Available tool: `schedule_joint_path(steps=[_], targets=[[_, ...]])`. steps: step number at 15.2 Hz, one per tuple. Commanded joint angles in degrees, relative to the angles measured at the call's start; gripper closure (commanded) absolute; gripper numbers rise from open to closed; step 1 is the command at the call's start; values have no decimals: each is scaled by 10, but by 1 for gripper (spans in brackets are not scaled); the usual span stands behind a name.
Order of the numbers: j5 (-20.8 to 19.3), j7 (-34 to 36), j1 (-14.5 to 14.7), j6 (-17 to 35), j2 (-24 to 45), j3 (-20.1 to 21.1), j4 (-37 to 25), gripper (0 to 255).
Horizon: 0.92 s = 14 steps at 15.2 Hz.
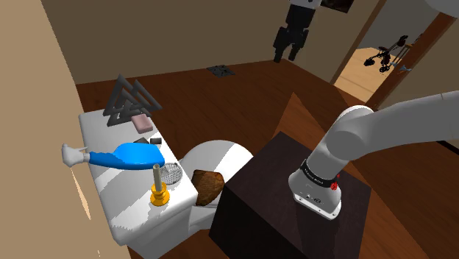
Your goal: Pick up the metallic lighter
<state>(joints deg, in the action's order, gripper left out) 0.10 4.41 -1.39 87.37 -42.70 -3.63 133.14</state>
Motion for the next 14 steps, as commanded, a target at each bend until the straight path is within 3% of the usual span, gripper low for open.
schedule_joint_path(steps=[1, 14], targets=[[0, 0, 0, 0, 0, 0, 0, 0], [62, 122, 53, 170, 140, 126, 17, 0]])
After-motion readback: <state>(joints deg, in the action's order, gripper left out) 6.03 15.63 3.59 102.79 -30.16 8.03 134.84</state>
